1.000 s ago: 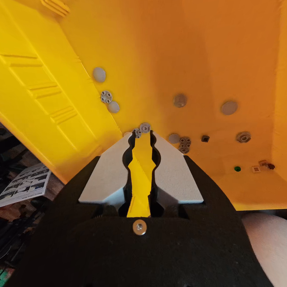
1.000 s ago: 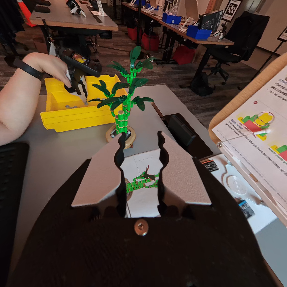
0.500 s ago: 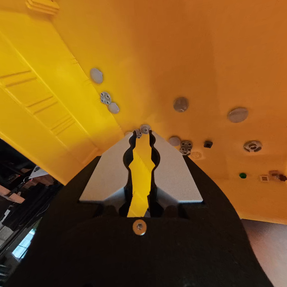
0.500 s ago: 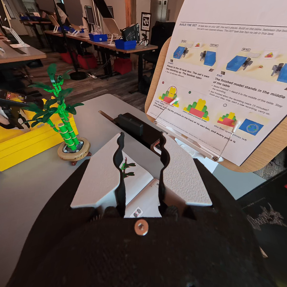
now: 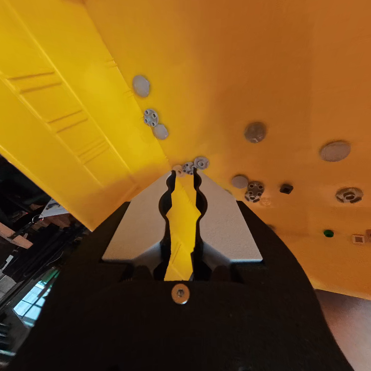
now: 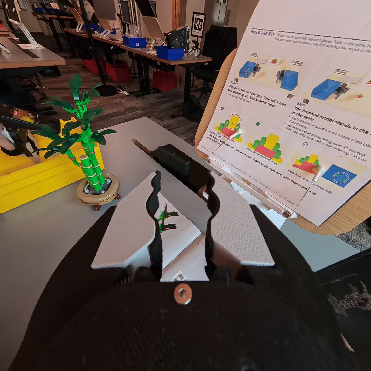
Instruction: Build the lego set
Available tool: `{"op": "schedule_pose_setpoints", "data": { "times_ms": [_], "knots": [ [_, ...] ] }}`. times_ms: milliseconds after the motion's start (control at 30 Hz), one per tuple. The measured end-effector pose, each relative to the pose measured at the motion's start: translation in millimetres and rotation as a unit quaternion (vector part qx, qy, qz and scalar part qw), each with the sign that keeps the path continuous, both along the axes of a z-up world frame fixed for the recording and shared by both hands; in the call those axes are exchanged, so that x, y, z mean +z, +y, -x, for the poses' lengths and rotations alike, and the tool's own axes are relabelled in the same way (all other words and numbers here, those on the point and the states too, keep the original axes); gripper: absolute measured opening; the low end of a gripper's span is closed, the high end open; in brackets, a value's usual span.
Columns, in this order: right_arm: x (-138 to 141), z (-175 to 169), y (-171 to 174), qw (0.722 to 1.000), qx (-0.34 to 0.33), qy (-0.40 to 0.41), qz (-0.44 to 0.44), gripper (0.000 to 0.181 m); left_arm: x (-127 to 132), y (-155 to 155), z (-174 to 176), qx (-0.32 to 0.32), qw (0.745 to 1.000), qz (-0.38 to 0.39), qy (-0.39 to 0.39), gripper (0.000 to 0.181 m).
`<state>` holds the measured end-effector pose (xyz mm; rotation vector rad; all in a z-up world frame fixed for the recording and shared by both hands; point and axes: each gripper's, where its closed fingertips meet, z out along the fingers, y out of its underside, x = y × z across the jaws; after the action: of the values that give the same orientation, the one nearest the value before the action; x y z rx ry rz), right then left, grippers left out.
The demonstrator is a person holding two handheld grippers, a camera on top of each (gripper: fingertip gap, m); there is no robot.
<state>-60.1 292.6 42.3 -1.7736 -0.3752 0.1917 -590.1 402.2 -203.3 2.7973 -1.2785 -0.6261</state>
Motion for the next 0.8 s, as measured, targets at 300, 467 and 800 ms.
{"op": "schedule_pose_setpoints", "data": {
  "times_ms": [300, 467, 800],
  "knots": [
    [-10.2, 12.3, 6.8, 1.0, 0.014, -0.014, 0.019, 0.045, -6.3, 3.2, 11.8, 0.02, 1.0, 0.003, -0.018, 0.016],
    [-18.4, 23.4, 10.3, 0.999, 0.026, -0.034, 0.033, 0.045, -12.0, 5.4, 6.4, 0.006, 0.999, 0.01, -0.044, 0.007],
    [-32.9, 34.1, 12.7, 0.995, 0.042, -0.062, 0.06, 0.046, -0.3, 3.8, -10.4, -0.019, 0.996, -0.004, -0.087, 0.019]
  ]
}}
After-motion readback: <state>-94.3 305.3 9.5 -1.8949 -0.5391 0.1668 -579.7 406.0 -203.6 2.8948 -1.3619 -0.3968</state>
